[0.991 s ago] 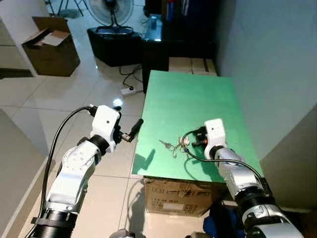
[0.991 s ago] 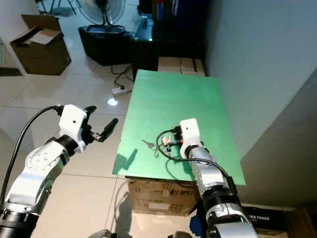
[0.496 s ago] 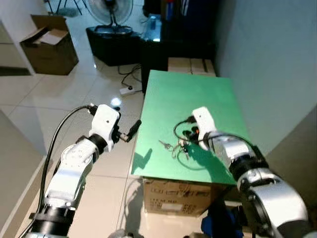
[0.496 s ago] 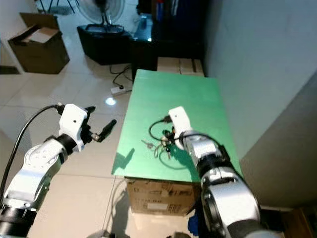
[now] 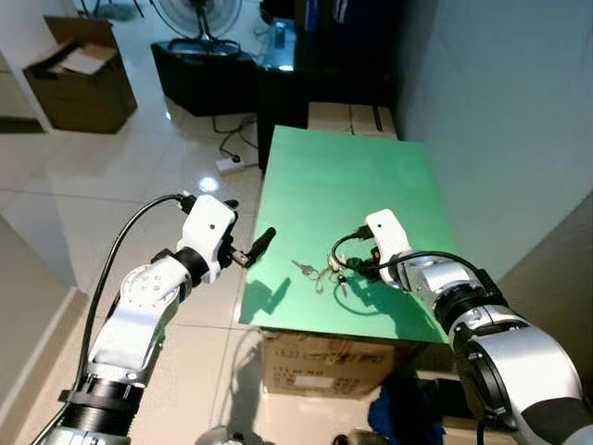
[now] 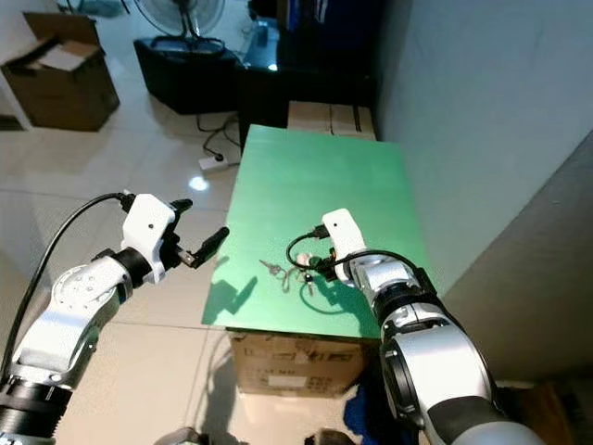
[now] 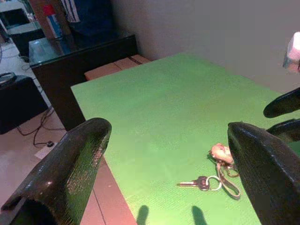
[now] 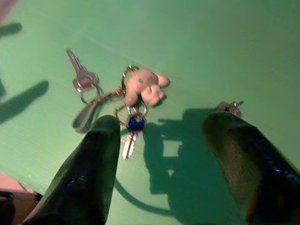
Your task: Hang keys on a hook
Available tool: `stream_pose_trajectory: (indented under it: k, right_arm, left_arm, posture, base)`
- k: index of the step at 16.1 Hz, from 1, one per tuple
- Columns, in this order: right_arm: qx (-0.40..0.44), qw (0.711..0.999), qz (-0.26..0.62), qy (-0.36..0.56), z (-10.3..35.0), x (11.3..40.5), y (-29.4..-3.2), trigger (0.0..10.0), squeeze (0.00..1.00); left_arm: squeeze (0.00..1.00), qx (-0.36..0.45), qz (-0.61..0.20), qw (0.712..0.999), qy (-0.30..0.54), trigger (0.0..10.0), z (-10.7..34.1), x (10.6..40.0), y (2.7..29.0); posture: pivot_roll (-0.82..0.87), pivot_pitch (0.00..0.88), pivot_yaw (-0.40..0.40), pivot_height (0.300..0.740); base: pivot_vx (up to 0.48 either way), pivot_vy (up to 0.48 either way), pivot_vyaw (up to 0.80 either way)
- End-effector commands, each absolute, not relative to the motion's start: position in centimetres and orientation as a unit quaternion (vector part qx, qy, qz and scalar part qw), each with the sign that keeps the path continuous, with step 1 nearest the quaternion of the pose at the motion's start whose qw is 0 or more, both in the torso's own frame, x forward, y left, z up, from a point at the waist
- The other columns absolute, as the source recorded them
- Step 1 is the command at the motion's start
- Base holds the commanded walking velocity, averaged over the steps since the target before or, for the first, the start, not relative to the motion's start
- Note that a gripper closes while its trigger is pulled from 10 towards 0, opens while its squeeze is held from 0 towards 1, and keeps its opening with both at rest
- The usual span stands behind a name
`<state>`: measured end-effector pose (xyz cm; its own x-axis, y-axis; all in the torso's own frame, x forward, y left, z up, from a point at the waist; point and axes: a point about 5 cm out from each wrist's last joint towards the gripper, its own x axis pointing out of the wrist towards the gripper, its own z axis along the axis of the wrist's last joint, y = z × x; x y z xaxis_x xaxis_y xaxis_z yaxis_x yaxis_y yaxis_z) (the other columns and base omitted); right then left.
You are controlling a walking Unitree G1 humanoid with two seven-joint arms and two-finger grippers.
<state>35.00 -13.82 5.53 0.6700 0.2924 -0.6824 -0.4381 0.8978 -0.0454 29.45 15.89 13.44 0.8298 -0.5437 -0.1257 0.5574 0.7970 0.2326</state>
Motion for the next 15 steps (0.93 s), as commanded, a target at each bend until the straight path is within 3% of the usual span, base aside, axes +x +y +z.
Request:
stream_pose_trajectory:
  k: [1, 4, 9, 15]
  right_arm:
    - [-0.111, 0.910, 0.198, 0.347, 5.6, 35.1, -13.7, 10.0, 1.00]
    - [-0.135, 0.909, 0.222, 0.324, 6.0, 35.4, -12.6, 10.0, 1.00]
    - [-0.112, 0.934, 0.201, 0.275, 7.4, 36.4, -12.3, 10.0, 1.00]
    - [-0.096, 0.948, 0.213, 0.216, 10.1, 37.8, -11.5, 10.0, 1.00]
  left_arm:
    - [0.00, 0.125, -0.295, 0.947, 0.032, 10.0, 13.5, 29.0, 16.2]
    - [0.00, 0.127, -0.319, 0.939, 0.036, 10.0, 13.8, 27.7, 16.7]
    - [0.00, 0.138, -0.293, 0.946, 0.021, 10.0, 15.2, 26.8, 17.4]
    - [0.00, 0.154, -0.322, 0.933, 0.031, 10.0, 16.5, 25.7, 17.3]
  posture:
    - [0.01, 0.122, -0.085, 0.740]
    - [0.04, 0.200, -0.080, 0.740]
    - [0.09, 0.328, -0.086, 0.740]
    - [0.11, 0.370, -0.096, 0.740]
  base:
    - [0.000, 0.000, 0.00]
    - [0.000, 0.000, 0.00]
    - [0.000, 0.000, 0.00]
    - [0.000, 0.000, 0.00]
